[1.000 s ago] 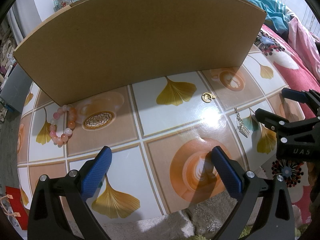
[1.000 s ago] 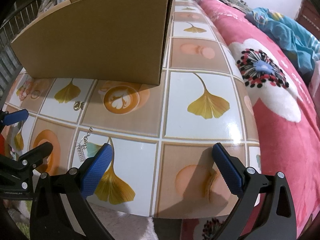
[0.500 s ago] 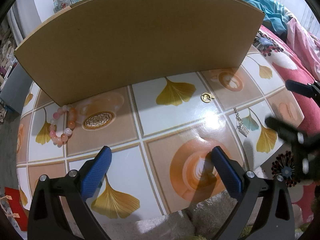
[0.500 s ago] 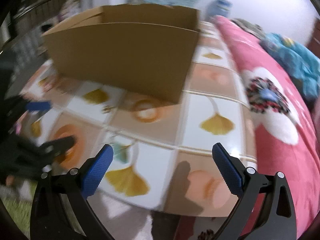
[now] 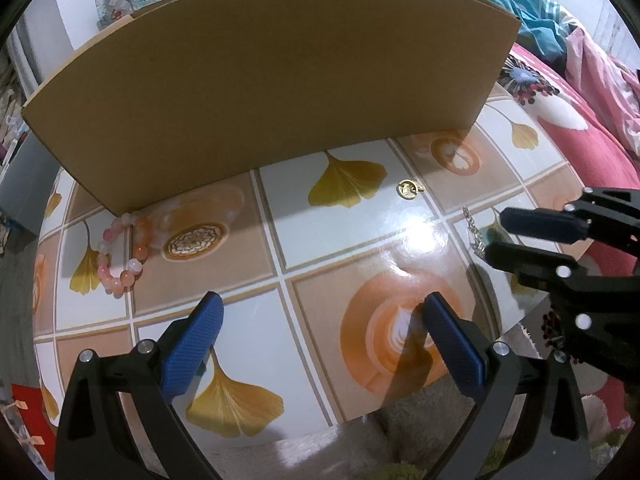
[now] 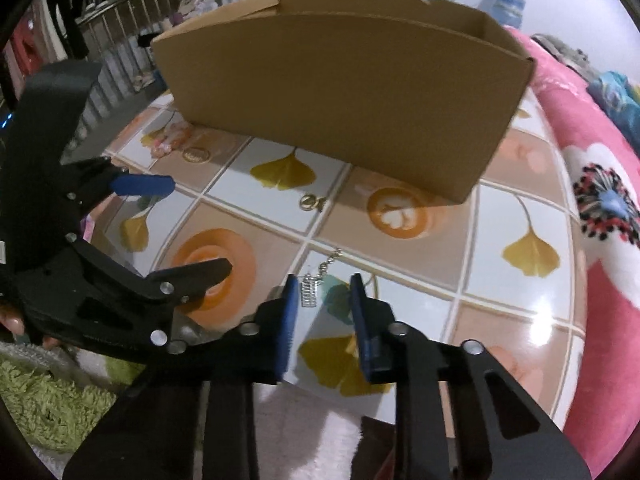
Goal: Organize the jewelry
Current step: 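Lower the right gripper onto the silver chain charm and close it, then lift the silver charm with the right gripper while the left gripper approaches the gold ring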
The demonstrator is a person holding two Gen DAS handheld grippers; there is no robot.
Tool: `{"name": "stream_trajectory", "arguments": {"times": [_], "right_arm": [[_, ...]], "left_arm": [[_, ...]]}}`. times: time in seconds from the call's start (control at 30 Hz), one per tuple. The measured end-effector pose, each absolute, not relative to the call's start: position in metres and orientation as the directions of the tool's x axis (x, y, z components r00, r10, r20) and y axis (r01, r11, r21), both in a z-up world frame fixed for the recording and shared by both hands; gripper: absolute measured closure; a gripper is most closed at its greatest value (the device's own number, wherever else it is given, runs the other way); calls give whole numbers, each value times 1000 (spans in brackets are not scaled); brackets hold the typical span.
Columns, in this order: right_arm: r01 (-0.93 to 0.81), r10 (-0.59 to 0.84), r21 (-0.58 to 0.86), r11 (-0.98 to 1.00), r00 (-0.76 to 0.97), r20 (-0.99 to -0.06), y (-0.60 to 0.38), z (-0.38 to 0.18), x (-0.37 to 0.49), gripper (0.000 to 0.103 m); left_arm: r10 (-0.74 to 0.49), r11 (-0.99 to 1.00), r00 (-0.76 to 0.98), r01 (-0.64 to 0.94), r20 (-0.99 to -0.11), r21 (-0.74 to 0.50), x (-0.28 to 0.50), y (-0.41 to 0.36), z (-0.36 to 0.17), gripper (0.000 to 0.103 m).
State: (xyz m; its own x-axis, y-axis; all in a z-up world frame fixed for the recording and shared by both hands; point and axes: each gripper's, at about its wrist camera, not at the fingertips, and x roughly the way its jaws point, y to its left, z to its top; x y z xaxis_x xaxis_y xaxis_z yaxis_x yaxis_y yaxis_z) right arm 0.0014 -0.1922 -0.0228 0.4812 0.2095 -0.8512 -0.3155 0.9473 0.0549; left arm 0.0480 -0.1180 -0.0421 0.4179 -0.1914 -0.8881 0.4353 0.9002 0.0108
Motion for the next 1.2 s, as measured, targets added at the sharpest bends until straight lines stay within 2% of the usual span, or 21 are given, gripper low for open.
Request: {"name": "stream_trajectory", "arguments": {"times": [0.13, 0.3, 0.73, 1.03, 1.2], "right_arm": [[-335, 196, 28, 942, 478, -857, -184, -26, 3, 82], [-366, 176, -14, 930, 480, -860, -178, -26, 3, 97], [-287, 201, 56, 956, 510, -836, -209, -6, 3, 98], [-209, 317, 239, 948, 576, -754, -246, 20, 2, 98], [-204, 344, 278, 939, 578, -740, -251, 22, 3, 98]], "left_arm": [[-193, 899, 419, 438, -887, 11, 47, -118, -43, 5], [-193, 899, 420, 437, -887, 12, 46, -117, -42, 5], [-194, 899, 423, 438, -885, 12, 47, -116, -42, 5], [-194, 901, 433, 434, -880, 16, 46, -120, -43, 5], [-193, 903, 440, 430, -877, 17, 44, -116, -42, 4]]}}
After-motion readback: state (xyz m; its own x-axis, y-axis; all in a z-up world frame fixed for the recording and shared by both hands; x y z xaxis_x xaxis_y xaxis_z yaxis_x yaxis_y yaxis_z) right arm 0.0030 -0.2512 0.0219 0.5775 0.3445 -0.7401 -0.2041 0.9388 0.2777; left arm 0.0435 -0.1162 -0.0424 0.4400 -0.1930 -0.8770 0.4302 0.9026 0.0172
